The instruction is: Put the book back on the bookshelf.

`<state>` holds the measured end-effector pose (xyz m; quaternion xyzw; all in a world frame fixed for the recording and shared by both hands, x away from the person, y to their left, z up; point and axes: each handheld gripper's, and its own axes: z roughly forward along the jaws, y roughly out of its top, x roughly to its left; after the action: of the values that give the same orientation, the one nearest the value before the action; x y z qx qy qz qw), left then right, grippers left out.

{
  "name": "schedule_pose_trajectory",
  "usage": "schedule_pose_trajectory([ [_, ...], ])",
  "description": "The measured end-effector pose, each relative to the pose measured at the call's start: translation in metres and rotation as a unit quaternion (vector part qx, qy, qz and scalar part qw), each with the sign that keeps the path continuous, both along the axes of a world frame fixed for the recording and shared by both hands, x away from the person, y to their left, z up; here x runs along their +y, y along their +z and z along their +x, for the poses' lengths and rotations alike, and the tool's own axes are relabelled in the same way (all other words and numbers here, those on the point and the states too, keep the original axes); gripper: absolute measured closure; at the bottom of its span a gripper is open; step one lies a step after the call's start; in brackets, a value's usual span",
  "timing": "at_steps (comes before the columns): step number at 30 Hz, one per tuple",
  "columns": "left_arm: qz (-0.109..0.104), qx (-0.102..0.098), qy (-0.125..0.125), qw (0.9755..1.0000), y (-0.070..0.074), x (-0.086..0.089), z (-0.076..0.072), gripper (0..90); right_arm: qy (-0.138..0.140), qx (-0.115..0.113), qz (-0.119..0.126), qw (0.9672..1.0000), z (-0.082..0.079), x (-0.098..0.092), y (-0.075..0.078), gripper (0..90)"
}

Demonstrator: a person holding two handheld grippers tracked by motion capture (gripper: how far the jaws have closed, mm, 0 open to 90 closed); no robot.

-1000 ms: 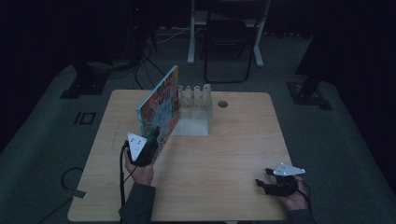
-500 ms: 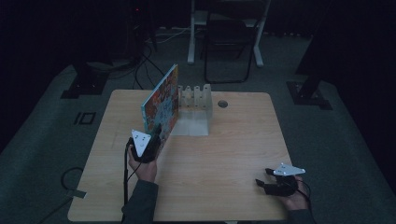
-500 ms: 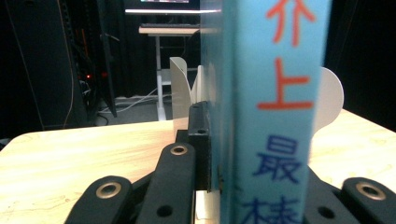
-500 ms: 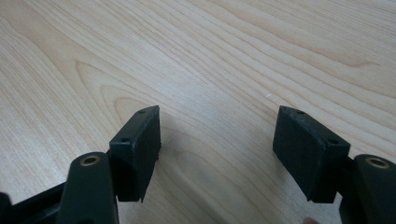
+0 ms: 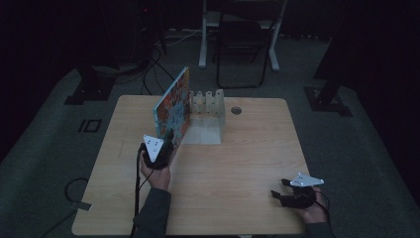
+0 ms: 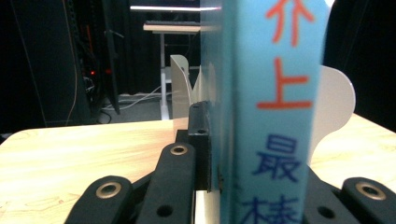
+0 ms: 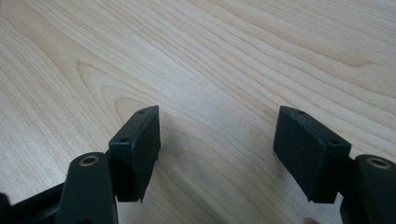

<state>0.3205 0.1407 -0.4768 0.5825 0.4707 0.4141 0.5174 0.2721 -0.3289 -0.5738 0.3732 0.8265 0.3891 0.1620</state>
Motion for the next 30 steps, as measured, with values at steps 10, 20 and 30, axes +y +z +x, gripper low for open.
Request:
schedule_pose_trajectory([
  [10, 0.007, 0.004, 0.009, 0.9999, -0.004, -0.006, 0.008, 80.9, 0.0, 0.001, 0.001, 1.0, 0.0, 0.0, 0.0, 31.1],
  [20, 0.017, 0.002, 0.015, 0.9997, -0.008, -0.012, 0.012, 81.0, -0.001, 0.001, 0.004, 1.0, 0.0, 0.0, 0.0, 31.1],
  [30, 0.017, -0.005, 0.022, 0.9996, -0.01, -0.017, 0.014, 81.0, -0.001, 0.001, 0.003, 1.0, 0.0, 0.0, 0.0, 31.0],
])
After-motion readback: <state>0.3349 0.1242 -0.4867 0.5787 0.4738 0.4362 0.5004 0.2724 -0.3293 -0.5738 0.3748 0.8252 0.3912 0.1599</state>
